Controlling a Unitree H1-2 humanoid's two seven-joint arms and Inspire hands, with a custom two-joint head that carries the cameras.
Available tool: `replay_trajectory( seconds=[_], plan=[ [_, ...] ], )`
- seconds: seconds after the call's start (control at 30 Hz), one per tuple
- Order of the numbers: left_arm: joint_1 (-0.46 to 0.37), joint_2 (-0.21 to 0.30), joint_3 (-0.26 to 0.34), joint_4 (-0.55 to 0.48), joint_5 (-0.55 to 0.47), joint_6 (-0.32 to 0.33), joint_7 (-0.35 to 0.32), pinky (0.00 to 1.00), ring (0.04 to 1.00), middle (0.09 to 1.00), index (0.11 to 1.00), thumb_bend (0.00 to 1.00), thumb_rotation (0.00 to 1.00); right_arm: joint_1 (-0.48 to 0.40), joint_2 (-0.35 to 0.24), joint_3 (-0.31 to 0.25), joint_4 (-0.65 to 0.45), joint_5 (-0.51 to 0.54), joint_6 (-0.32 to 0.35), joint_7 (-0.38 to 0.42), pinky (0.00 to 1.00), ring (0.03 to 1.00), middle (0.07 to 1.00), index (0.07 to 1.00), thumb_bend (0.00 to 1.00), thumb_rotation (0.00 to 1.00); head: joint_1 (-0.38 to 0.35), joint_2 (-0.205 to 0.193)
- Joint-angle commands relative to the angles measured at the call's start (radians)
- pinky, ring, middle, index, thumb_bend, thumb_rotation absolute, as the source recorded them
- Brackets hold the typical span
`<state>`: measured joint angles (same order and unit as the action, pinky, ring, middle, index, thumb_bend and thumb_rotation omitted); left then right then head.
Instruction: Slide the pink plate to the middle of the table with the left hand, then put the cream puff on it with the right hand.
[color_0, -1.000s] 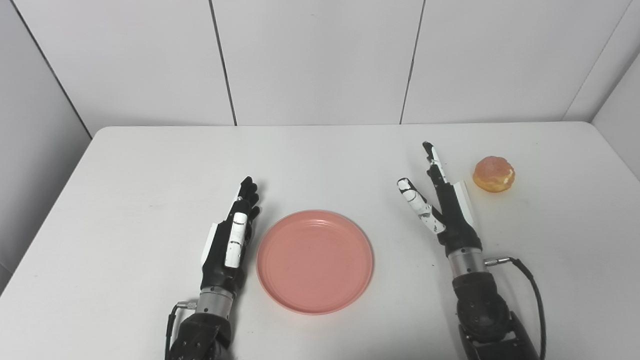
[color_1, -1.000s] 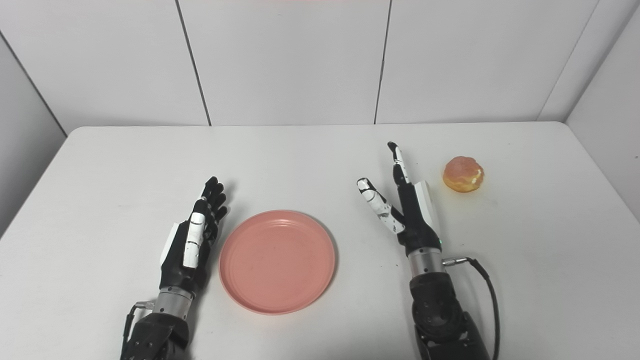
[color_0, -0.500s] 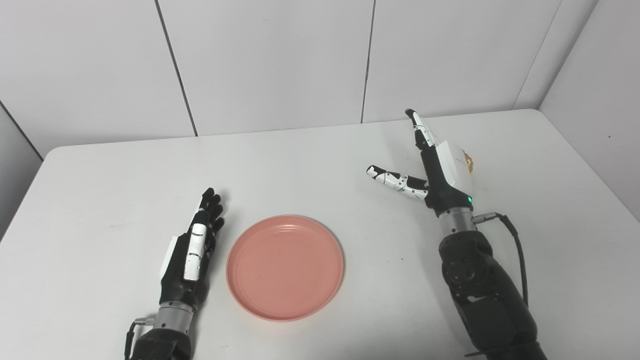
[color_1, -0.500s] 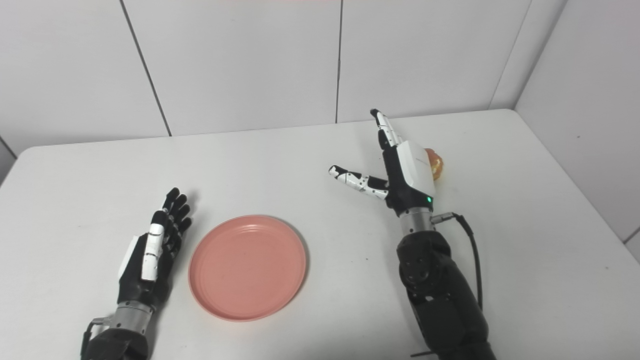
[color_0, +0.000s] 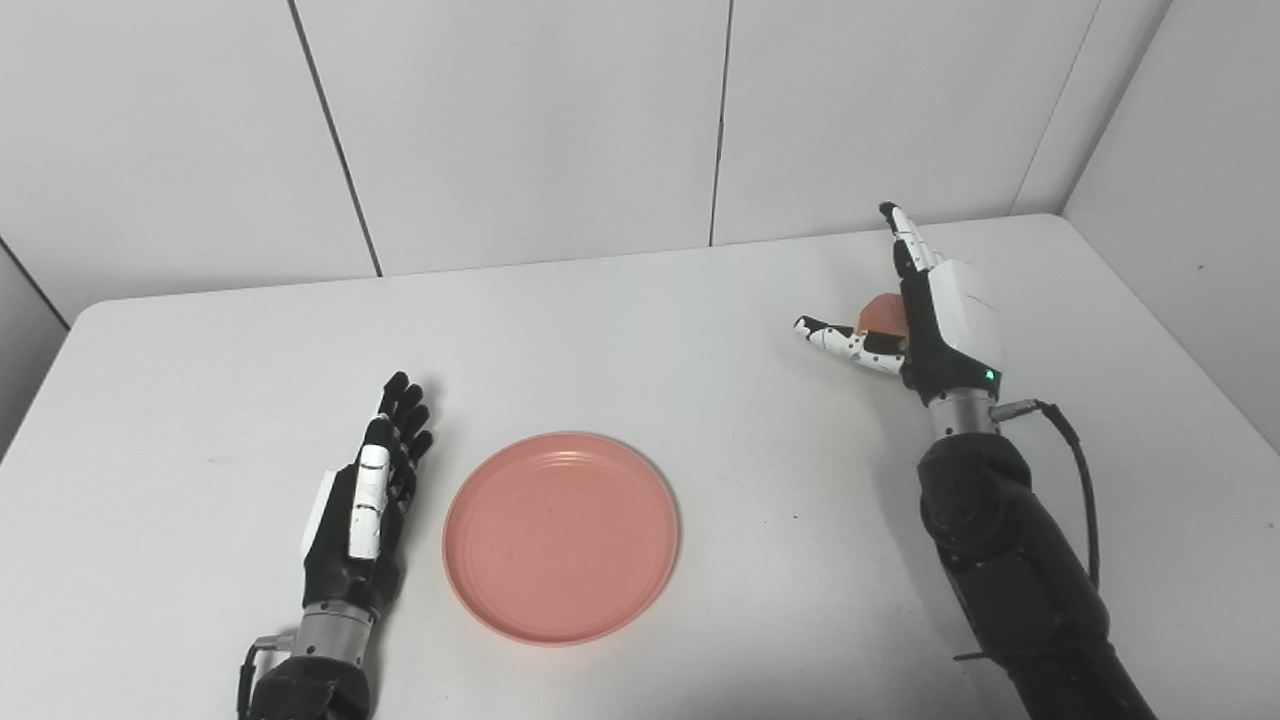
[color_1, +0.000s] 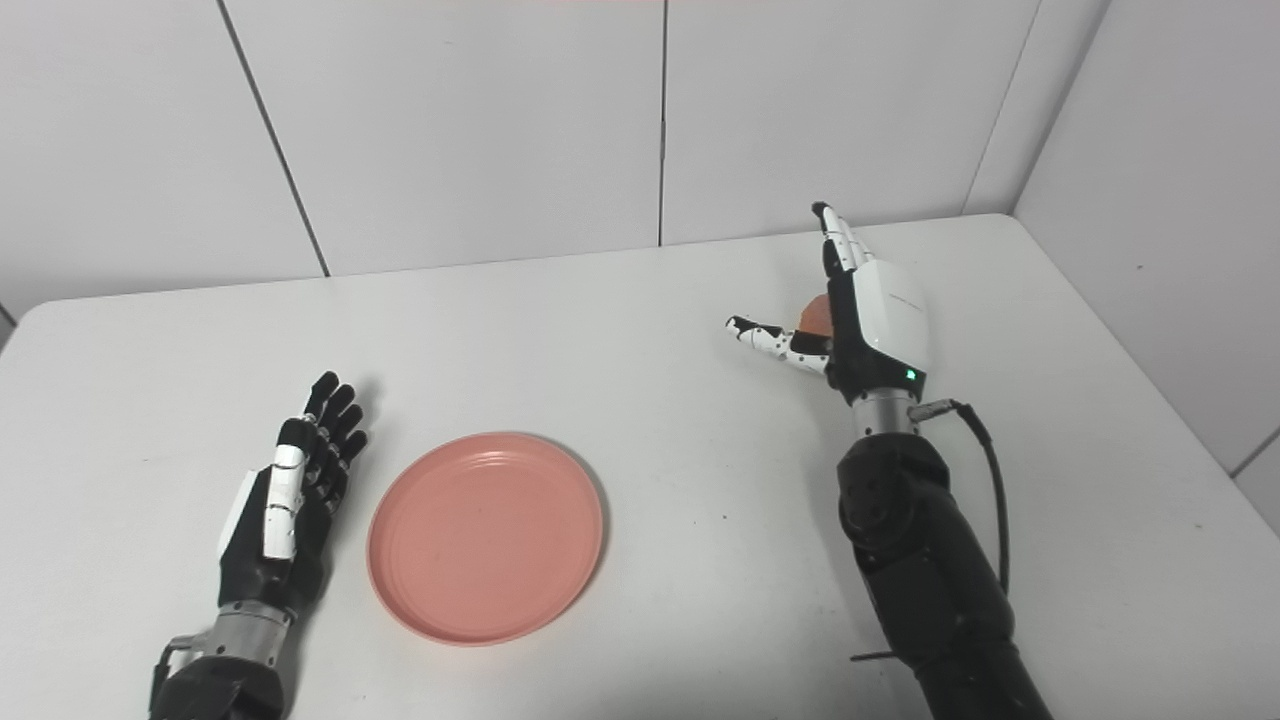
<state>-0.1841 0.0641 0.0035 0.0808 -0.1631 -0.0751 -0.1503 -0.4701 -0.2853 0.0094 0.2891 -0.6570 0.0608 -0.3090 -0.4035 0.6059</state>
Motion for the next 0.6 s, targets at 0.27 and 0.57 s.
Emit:
replay_trajectory(
  seconds=[0.27,0.57],
  plan=[
    [0.040,0.006,-0.003,-0.003,0.029,-0.032,-0.003,1.00,1.000,1.000,1.000,0.52,1.00,-0.054,-0.040,-0.012,0.065,-0.008,0.045,-0.069,0.90,0.930,0.942,0.951,0.77,0.33,0.003,0.001],
    [0.041,0.005,-0.001,-0.005,0.030,-0.026,-0.004,1.00,1.000,1.000,1.000,0.53,1.00,-0.078,-0.057,-0.006,0.177,0.020,0.041,-0.097,0.91,0.927,0.938,0.957,0.77,0.30,0.002,0.003]
  ],
)
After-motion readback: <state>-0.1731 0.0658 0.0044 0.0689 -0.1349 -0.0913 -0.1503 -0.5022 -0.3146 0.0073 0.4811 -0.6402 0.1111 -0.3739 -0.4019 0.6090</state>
